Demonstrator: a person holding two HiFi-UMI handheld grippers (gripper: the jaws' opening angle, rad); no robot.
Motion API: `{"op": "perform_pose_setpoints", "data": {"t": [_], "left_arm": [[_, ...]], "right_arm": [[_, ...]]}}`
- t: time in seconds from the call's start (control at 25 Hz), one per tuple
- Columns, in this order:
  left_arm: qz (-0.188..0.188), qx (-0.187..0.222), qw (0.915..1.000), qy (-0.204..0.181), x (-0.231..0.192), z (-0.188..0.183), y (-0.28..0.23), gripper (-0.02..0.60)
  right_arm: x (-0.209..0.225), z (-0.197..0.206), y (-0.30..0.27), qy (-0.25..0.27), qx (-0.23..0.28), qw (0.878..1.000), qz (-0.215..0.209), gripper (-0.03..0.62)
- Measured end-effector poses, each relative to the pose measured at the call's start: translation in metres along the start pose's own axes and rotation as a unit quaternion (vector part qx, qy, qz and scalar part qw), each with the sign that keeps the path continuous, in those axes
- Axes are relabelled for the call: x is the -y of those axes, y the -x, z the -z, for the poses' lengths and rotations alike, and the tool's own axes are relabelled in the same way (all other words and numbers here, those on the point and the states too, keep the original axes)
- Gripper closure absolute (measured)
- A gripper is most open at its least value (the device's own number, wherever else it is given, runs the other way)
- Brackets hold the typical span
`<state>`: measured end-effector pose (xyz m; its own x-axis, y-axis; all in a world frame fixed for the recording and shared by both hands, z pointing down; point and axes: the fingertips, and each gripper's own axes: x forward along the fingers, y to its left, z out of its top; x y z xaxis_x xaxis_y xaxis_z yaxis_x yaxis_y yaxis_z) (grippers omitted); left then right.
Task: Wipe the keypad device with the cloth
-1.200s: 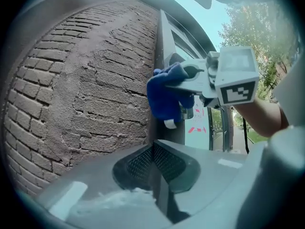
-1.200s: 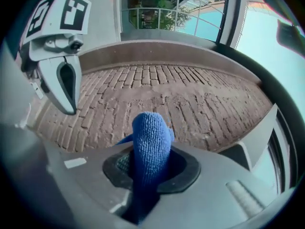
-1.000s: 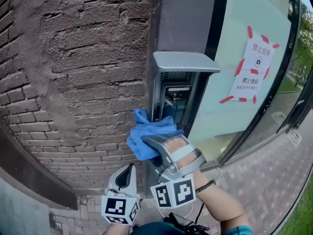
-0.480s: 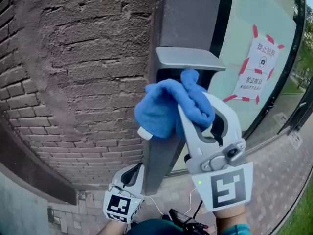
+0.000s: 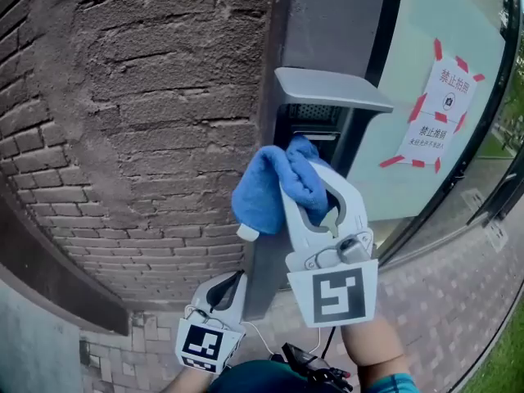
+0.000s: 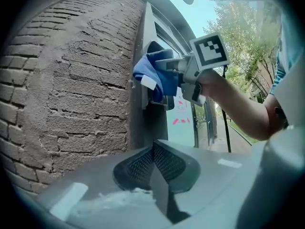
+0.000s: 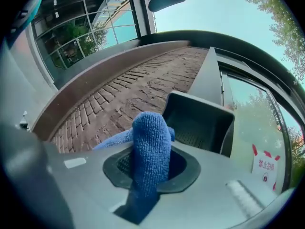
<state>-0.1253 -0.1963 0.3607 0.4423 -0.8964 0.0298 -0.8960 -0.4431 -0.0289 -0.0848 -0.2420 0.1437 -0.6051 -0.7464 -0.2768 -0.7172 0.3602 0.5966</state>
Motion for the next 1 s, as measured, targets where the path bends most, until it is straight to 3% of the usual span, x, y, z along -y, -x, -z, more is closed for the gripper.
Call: {"op": "perform_pose_setpoints", "data": {"t": [0.2,0.4,0.48,0.6,0.72,1.0], "left_arm": [[-0.018,0.002,0.9997,-0.015,-0.004,0.002,-0.007,0.591],[-0.007,-0.004,0.9999,-0.011,0.005,0.006,-0.016,0.591],[-0.013,0.002,0.9999,-0.009,0.005,0.002,-0.016,0.591],[-0.045,0.026,0.9986,-0.01,-0.002,-0.016,-0.014,0.591],[-0.079,0.065,0.9945,-0.02,-0.012,-0.05,-0.01,0.591],[-0.129,0.128,0.9811,-0.066,-0.032,-0.135,-0.006,0.591]], "right_arm": [[-0.038,0.054,0.013,-0.014,-0.07,0.996,-0.05,0.526],[-0.047,0.063,0.025,-0.026,-0.076,0.992,-0.097,0.526],[-0.027,0.043,0.028,-0.035,-0.053,0.995,-0.082,0.526],[0.023,0.011,0.031,-0.071,-0.03,0.997,-0.007,0.526],[0.063,-0.026,0.024,-0.037,0.029,0.998,0.048,0.526],[0.06,-0.026,0.002,-0.036,0.052,0.997,0.05,0.526]]}}
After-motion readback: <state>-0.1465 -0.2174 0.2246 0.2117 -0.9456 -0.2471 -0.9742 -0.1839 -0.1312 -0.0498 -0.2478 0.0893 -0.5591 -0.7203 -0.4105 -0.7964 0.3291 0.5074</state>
